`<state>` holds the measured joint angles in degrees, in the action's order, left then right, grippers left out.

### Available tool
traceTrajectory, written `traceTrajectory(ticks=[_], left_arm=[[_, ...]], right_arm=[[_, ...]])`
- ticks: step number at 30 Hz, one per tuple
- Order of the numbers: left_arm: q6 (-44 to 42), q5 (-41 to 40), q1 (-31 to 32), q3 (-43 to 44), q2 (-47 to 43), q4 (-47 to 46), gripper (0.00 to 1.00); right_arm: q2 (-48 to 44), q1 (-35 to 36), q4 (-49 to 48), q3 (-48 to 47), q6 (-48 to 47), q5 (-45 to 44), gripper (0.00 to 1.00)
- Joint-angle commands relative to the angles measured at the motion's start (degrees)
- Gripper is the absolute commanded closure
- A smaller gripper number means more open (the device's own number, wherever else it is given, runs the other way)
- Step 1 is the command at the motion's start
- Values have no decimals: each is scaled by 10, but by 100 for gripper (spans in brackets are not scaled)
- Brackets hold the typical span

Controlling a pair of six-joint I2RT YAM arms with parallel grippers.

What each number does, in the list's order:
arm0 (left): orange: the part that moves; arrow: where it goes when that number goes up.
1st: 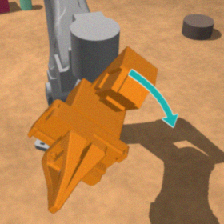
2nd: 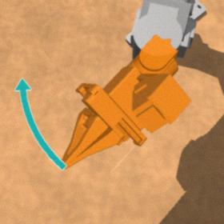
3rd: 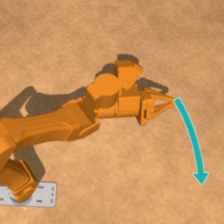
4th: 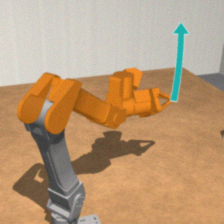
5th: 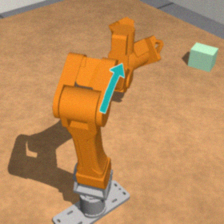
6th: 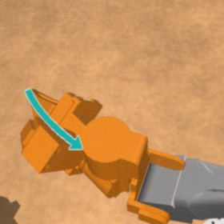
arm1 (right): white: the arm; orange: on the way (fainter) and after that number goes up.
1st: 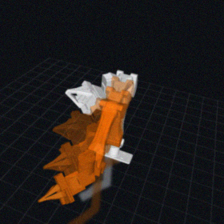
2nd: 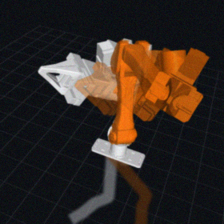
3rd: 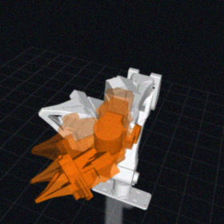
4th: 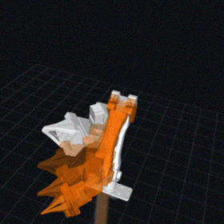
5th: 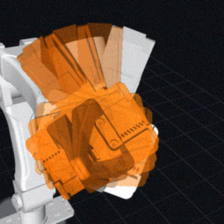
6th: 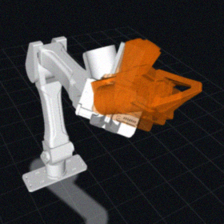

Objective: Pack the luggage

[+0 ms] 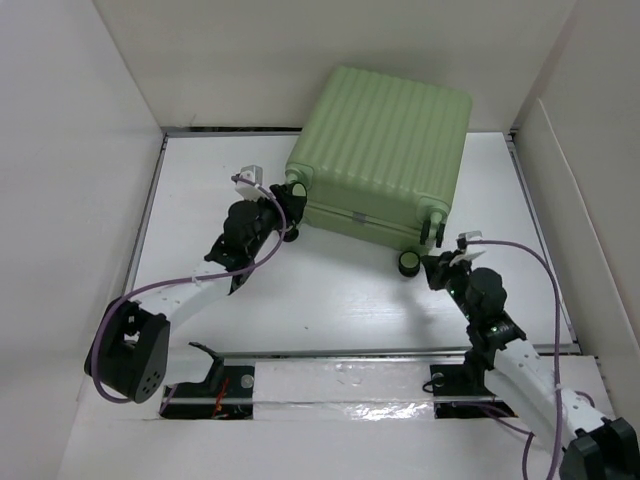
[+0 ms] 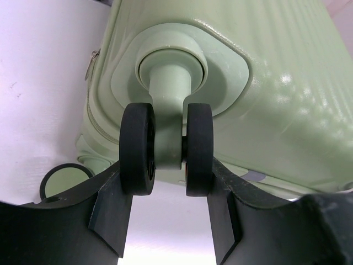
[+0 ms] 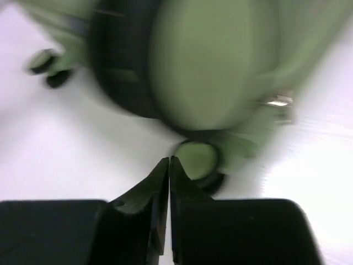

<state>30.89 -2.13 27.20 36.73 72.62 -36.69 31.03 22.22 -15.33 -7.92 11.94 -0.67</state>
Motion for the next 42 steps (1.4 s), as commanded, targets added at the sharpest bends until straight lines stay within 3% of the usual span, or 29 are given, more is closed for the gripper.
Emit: traceTrajectory(ticks=[1, 2, 3, 6, 12, 15, 18, 26, 34, 42], left_arm=[[31, -11, -45, 33, -52, -96, 100], [36, -6, -54, 36, -48, -95, 100], [49, 4, -65, 44, -43, -95, 100], [78, 52, -108, 51, -28, -102, 100], [87, 78, -120, 41, -21, -130, 100], [83, 76, -120, 37, -23, -132, 100], [80, 76, -120, 36, -25, -132, 100], [84, 85, -120, 35, -16, -143, 100], [85, 85, -120, 31, -26, -142, 100], [78, 79, -114, 28, -20, -142, 100]], right_arm=[[41, -73, 24, -24, 27, -10, 83], [62, -95, 18, -27, 22, 9, 77], [70, -134, 9, -25, 17, 64, 62], [81, -184, -29, -20, -6, 113, 47], [119, -201, -76, -42, -84, 200, 47], [162, -201, -115, -55, -97, 275, 63], [195, -201, -122, -66, -107, 308, 60], [111, -184, -69, -43, -99, 239, 51], [223, -171, -133, -87, -111, 254, 51], [257, -128, -146, -120, -112, 235, 53]])
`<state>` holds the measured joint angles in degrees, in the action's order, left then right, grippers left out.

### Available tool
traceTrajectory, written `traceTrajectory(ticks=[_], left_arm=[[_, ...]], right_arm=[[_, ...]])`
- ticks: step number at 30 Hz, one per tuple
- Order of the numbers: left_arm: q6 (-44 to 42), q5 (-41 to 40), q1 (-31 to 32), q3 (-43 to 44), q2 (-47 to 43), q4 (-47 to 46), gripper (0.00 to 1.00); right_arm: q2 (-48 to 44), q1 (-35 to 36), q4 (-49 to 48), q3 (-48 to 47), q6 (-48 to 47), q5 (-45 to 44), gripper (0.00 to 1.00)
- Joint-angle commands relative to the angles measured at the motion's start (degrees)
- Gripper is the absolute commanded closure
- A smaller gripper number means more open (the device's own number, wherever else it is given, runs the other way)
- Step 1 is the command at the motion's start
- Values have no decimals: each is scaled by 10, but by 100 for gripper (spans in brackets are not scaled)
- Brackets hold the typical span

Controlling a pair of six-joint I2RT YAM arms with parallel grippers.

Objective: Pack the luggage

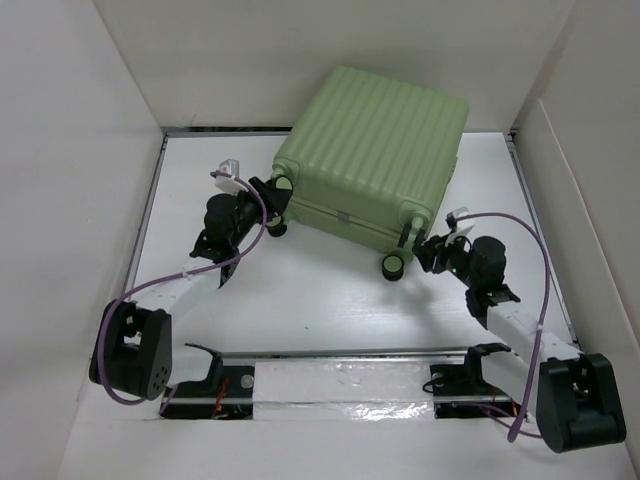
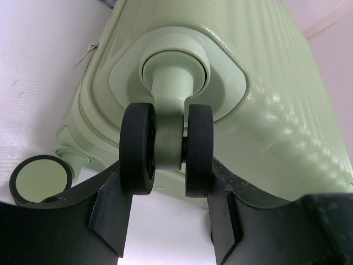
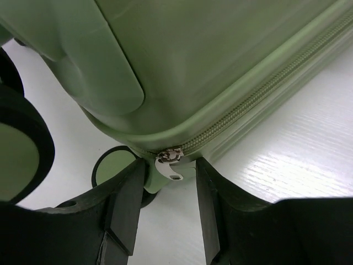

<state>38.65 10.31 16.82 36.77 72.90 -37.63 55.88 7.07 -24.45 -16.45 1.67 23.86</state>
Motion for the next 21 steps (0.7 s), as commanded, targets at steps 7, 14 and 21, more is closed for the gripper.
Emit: traceTrajectory(ticks=[7, 14, 21], left_arm=[[-11, -56, 6, 23, -27, -127, 100], [5, -29, 19, -32, -50, -177, 100], [-24, -56, 129, -43, -44, -192, 100]], right_arm=[[40, 79, -99, -39, 14, -116, 67], [-3, 184, -151, 18, 74, -255, 100], [42, 509, -164, 12, 98, -624, 100]])
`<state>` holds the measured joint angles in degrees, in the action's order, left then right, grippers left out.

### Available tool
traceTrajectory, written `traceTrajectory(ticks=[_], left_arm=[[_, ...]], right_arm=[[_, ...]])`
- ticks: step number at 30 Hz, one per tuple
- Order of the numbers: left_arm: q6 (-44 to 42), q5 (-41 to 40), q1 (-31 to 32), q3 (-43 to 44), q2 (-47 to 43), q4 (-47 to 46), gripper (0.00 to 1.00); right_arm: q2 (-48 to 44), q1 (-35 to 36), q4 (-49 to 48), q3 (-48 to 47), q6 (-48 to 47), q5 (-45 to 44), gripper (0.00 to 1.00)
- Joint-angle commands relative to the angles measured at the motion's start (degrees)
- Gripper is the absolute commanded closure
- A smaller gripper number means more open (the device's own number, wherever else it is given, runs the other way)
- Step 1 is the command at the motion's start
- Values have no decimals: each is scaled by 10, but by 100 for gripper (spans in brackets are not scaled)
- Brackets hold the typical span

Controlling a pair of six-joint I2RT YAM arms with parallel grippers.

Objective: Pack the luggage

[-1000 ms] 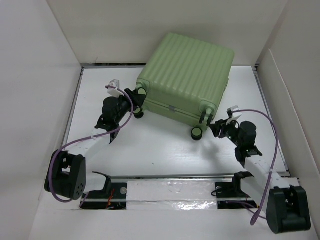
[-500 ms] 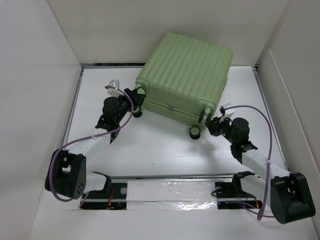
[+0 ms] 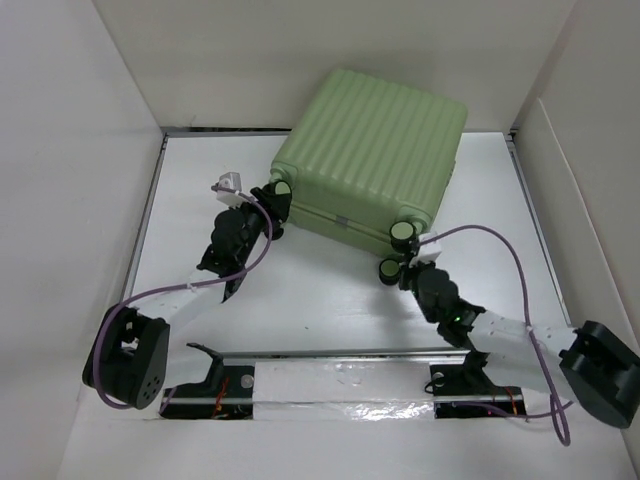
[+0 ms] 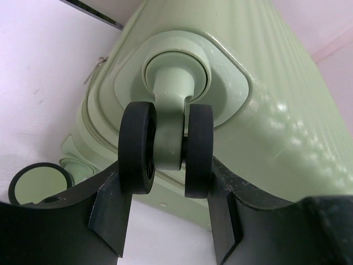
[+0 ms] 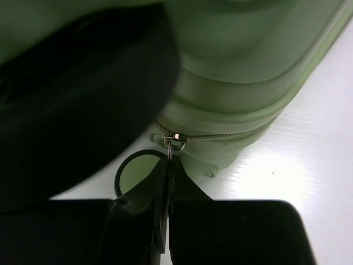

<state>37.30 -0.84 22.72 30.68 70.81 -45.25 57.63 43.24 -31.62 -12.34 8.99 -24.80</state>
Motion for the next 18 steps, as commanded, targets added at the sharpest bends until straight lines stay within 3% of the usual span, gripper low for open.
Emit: traceTrajectory(ticks=[1, 4, 8, 14, 18], left_arm=[[-10, 58, 85, 18, -23, -117, 100], [5, 80, 85, 13, -24, -134, 100], [19, 116, 90, 9, -36, -135, 100], [-4, 98, 145, -5, -72, -111, 100], [-20, 65, 194, -17, -121, -84, 100]], right_arm=[[61, 182, -93, -49, 30, -184, 100], [130, 269, -98, -88, 16, -316, 100], [224, 258, -119, -159, -46, -288, 100], [281, 130, -141, -231, -54, 37, 100], [319, 101, -151, -291, -82, 208, 100]])
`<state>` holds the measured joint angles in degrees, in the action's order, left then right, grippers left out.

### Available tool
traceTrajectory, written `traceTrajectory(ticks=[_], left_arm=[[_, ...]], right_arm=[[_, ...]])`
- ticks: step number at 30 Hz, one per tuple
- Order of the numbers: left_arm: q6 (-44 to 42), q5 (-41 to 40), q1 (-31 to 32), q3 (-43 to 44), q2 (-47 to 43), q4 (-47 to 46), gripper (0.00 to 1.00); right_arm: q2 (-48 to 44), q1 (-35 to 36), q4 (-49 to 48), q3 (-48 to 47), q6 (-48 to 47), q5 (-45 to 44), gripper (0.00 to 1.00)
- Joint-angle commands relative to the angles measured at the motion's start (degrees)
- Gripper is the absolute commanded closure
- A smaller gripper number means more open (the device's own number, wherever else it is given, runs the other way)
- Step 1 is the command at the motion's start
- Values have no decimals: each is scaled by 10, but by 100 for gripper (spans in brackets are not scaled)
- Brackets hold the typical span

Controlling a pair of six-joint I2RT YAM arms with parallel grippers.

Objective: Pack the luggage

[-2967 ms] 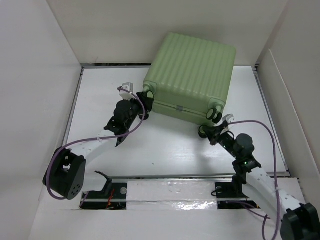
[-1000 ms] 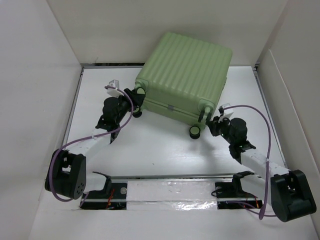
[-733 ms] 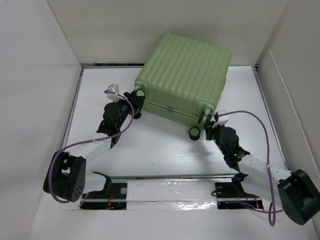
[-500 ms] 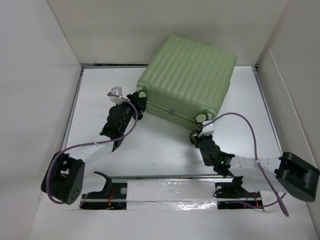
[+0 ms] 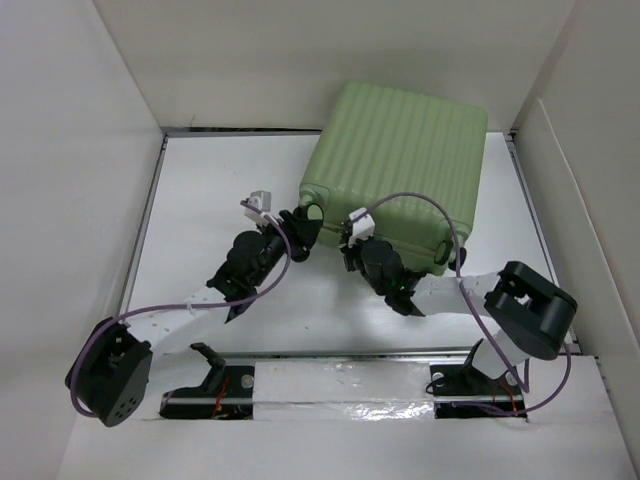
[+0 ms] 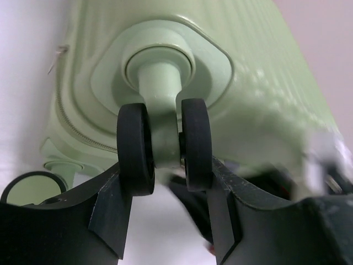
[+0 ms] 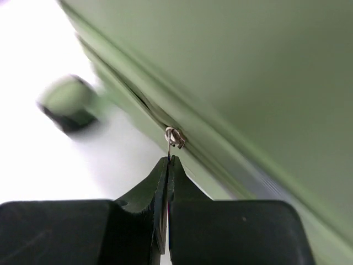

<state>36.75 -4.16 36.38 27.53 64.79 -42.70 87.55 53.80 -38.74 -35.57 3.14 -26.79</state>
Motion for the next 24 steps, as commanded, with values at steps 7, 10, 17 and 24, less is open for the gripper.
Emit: traceTrajectory(ticks=[7, 10, 17, 24], left_arm=[[38, 101, 63, -54, -199, -70, 100], [41, 85, 93, -65, -225, -49, 100], [-19, -19, 226, -31, -139, -82, 100], [-30, 26, 279, 69, 15, -166, 100]], right_arm=[[128, 37, -171, -136, 8, 419, 100], [158, 37, -248, -133, 50, 493, 100], [5, -139, -266, 66, 93, 561, 100], [-159, -239, 28, 91, -1, 557, 100]])
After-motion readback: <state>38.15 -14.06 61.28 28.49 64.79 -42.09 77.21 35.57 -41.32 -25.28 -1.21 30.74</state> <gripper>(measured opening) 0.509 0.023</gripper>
